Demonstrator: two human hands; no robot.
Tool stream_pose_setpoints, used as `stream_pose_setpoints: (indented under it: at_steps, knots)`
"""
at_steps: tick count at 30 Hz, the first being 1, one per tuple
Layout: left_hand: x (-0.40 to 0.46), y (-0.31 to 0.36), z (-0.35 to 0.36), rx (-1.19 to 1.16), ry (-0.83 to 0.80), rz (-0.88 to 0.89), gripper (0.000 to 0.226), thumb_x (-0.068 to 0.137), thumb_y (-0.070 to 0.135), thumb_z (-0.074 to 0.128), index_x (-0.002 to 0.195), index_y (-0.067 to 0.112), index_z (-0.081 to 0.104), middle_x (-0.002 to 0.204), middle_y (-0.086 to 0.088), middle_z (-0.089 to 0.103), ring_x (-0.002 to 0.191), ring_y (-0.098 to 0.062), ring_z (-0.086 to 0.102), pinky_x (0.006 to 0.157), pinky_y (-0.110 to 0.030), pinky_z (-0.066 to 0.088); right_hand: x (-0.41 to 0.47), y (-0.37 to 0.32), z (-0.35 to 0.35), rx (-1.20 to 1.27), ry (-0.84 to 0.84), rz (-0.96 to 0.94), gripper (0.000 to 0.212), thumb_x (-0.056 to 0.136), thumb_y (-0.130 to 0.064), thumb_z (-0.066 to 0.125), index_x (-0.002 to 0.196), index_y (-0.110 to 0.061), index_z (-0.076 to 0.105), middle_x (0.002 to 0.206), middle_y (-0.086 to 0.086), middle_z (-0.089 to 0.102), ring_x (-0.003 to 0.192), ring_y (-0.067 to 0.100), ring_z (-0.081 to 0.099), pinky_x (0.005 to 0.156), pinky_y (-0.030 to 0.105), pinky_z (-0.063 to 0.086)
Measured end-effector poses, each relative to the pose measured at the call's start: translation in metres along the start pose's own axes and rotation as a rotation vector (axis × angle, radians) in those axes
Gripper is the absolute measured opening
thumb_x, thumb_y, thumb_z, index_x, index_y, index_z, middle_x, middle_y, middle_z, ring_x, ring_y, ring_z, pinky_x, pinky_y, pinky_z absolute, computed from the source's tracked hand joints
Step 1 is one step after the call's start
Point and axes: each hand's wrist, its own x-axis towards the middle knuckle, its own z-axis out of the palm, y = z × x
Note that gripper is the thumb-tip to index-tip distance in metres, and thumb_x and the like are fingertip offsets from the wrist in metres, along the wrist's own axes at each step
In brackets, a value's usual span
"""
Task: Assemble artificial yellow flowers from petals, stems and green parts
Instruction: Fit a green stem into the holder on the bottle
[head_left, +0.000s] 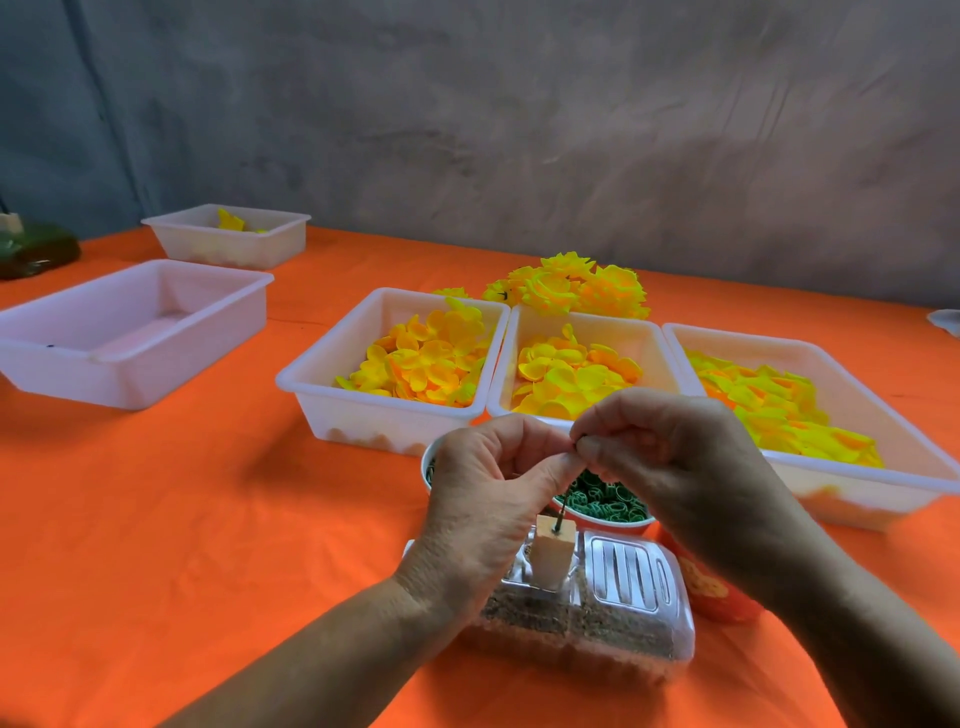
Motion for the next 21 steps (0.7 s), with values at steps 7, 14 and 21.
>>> stream_pose_setpoints:
  at_steps: [7,14,21]
  knots:
    - [-0.001,-0.002,0.0,-0.023,0.012,0.01,0.018,0.062,0.025,0.074,0.074,0.012,0.07,0.067,0.002,0.069,0.062,-0.005,0.062,0.058,-0.016,0.048,0.003,-0.002,-0.001,-0.031,-0.023,-0.002,0.029,0.078,-0.005,0.072,0.066,-0.031,0.066,0.064,-0.009,0.068,0.062,0.001,0.063,0.058,0.018,0.048]
    - [-0.004,-0.002,-0.004,-0.024,0.004,0.033,0.015,0.069,0.02,0.074,0.08,0.012,0.07,0.072,-0.008,0.071,0.067,-0.014,0.066,0.062,-0.022,0.052,-0.001,0.0,0.002,0.299,-0.061,0.068,0.007,0.073,-0.009,0.074,0.073,-0.014,0.07,0.064,0.001,0.069,0.056,0.004,0.063,0.052,0.015,0.048]
    - [-0.005,0.003,-0.005,-0.037,0.004,0.045,0.017,0.086,-0.003,0.06,0.077,0.008,0.07,0.066,-0.006,0.068,0.059,-0.01,0.062,0.055,-0.018,0.049,-0.001,0.002,0.01,0.332,0.02,0.09,0.01,0.068,-0.009,0.079,0.069,-0.01,0.069,0.062,0.008,0.066,0.057,0.017,0.063,0.051,0.031,0.052]
